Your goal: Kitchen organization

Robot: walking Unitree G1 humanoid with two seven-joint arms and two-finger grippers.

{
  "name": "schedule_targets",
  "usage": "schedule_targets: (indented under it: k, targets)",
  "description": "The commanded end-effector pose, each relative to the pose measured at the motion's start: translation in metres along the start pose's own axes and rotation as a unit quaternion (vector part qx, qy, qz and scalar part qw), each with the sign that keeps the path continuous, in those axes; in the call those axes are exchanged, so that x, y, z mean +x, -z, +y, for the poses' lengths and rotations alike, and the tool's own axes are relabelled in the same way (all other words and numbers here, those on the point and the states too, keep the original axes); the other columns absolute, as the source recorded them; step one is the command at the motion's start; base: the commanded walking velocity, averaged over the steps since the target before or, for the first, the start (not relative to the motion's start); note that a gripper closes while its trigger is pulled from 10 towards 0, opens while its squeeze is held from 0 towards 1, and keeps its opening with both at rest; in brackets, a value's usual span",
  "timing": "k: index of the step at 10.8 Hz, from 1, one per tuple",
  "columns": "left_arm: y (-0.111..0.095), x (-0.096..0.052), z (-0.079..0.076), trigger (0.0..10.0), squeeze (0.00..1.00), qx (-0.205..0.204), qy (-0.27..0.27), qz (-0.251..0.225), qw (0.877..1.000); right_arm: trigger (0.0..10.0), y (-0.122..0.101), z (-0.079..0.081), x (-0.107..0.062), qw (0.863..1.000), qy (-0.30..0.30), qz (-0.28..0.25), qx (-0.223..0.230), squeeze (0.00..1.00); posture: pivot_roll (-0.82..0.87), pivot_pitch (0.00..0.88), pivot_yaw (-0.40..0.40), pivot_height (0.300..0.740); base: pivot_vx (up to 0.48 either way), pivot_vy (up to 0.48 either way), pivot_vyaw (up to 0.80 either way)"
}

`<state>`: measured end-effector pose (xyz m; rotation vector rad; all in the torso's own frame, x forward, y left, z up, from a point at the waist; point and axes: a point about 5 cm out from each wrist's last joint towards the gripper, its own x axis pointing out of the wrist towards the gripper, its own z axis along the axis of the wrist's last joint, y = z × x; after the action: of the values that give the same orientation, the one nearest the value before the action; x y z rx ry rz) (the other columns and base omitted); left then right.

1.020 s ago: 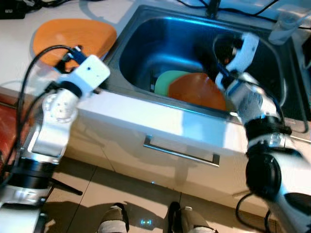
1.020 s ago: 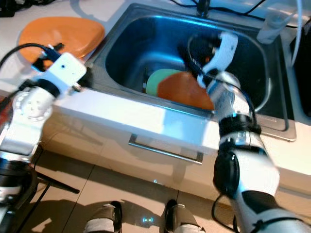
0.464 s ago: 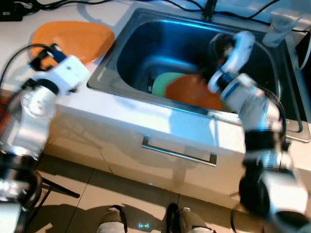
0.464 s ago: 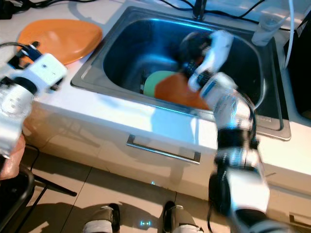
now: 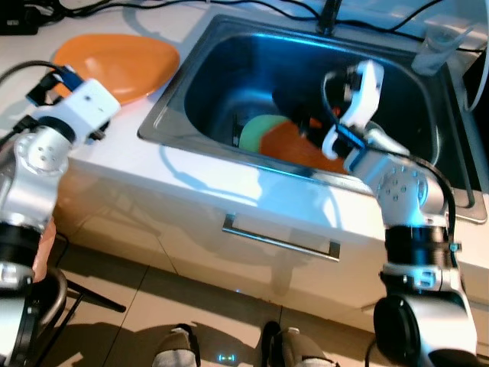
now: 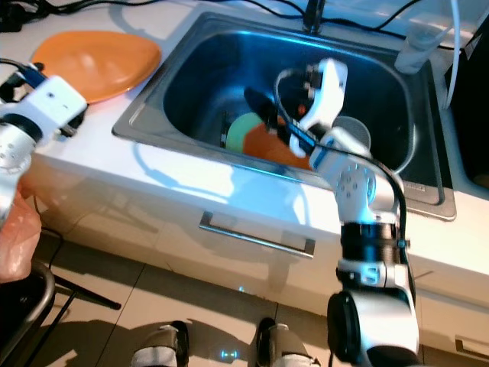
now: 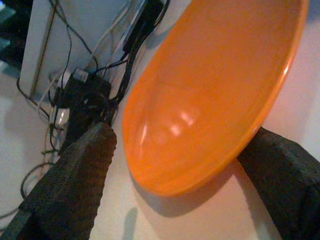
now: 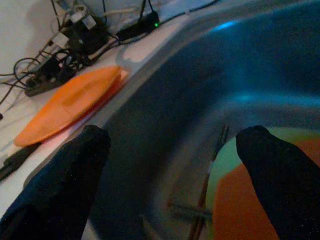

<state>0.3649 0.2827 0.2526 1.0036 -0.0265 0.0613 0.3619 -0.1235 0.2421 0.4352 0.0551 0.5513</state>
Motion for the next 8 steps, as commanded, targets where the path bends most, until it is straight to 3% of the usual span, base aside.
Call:
schedule_targets:
  k: [1,2,3,4,8]
  targets:
    - [0.020,0.000,-0.027,10.0,0.00,-0.033,0.050,0.037,0.998,10.0,-0.002,0.003,-0.004,1.000,0.000,-0.005,0.005,0.00,0.08,0.224,-0.042,0.740,0.000,0.000,0.00]
    - [0.023,0.003,-0.050,10.0,0.00,-0.029,0.086,0.034,0.995,10.0,0.001,0.003,-0.005,1.000,0.006,-0.004,0.008,0.00,0.06,0.226,-0.036,0.740,0.000,0.000,0.00]
    - [0.025,0.004,-0.054,10.0,0.00,-0.032,0.091,0.038,0.995,10.0,0.001,0.003,-0.006,1.000,0.008,-0.004,0.007,0.00,0.06,0.230,-0.032,0.740,0.000,0.000,0.00]
    - [0.024,0.007,-0.057,0.0,0.00,-0.027,0.102,0.036,0.994,10.0,0.000,0.002,-0.009,1.000,0.015,-0.006,0.008,0.00,0.05,0.236,-0.026,0.740,0.000,0.000,0.00]
    - [0.021,0.010,-0.064,0.0,0.00,0.029,0.147,0.011,0.989,10.0,0.000,0.001,-0.011,1.000,0.025,-0.009,0.013,0.00,0.06,0.241,-0.011,0.740,0.000,0.000,0.00]
